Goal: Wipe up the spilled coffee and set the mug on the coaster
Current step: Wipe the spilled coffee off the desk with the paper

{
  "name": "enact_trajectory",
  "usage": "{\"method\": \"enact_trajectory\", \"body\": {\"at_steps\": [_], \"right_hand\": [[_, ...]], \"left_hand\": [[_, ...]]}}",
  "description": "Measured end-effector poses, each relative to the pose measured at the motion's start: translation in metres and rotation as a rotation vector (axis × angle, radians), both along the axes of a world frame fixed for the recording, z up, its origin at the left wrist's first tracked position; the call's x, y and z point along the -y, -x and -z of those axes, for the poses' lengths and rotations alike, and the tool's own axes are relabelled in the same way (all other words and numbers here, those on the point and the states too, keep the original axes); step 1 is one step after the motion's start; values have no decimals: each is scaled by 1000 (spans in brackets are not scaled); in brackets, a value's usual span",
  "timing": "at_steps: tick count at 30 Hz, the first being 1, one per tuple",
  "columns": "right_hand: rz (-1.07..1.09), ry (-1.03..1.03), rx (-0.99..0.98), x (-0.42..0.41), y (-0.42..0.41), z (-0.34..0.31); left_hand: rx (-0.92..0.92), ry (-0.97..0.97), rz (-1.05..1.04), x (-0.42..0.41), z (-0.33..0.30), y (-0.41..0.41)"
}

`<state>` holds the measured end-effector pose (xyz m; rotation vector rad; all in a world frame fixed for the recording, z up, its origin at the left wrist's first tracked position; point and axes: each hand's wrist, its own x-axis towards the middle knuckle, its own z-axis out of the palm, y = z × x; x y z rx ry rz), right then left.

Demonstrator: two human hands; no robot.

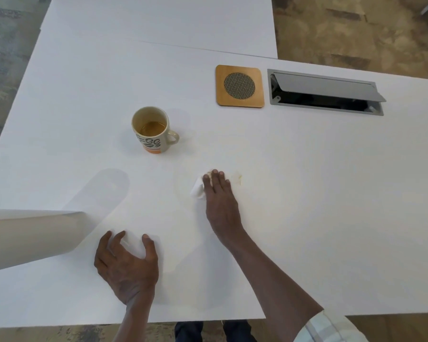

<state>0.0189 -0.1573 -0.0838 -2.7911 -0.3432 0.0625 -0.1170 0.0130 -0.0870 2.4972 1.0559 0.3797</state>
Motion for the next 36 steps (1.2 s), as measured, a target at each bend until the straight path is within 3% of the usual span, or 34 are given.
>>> {"method": "enact_trajectory", "body": {"at_steps": [5,10,15,19,24,27,31,36], "right_hand": [[113,17,58,45,7,6],[256,8,7,44,-37,8],[81,-52,28,-5,-38,10],[-107,-39,-9,10,8,8],[93,-47,66,70,1,8],[154,-80,58,56,-32,4],[-18,-90,38,22,-23,7],[-194,-27,50,64,25,4]], "left_hand": [[-13,7,-8,0,-1,0],[-18,11,-15,0,-1,0],[-32,17,-25,-1,-1,0],[-43,52,-31,0,-5,-2],[-130,56,3,-1,-4,-1],[-166,53,18,-2,-2,0],[-170,43,23,-2,-1,1],[-169,38,16,-1,-2,-1]]}}
